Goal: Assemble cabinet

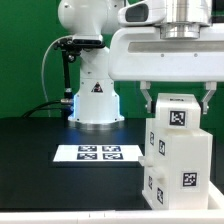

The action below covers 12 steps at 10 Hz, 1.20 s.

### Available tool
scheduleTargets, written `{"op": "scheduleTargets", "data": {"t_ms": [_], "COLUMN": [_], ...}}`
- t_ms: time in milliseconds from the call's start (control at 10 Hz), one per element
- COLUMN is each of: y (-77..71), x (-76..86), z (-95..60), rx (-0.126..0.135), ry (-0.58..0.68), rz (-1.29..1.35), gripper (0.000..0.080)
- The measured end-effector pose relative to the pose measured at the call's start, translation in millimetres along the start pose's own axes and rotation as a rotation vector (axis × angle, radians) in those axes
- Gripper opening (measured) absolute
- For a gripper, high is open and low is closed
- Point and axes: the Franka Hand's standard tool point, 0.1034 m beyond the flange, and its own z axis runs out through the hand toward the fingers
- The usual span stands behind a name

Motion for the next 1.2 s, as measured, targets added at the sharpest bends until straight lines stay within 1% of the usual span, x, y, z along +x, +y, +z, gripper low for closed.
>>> {"op": "scheduleTargets", "data": {"t_ms": [300,400,500,800,1000,1200], "y": [0.0,-1.8,-5.2,-15.8,-16.7,-17.6], "x": [0.0,-0.9,-3.3,-5.9,-5.8,-6.3], "z": [0.0,0.0,0.0,0.7,0.1,0.1], "rx": [0.000,-0.007,-0.019,-0.009,-0.006,0.003], "ry": [0.000,0.003,0.011,0.023,0.025,0.018], "rz": [0.000,0.057,0.133,0.542,0.614,0.771], "gripper": [0.0557,0.0557,0.0557,0.0557,0.0557,0.0557]}}
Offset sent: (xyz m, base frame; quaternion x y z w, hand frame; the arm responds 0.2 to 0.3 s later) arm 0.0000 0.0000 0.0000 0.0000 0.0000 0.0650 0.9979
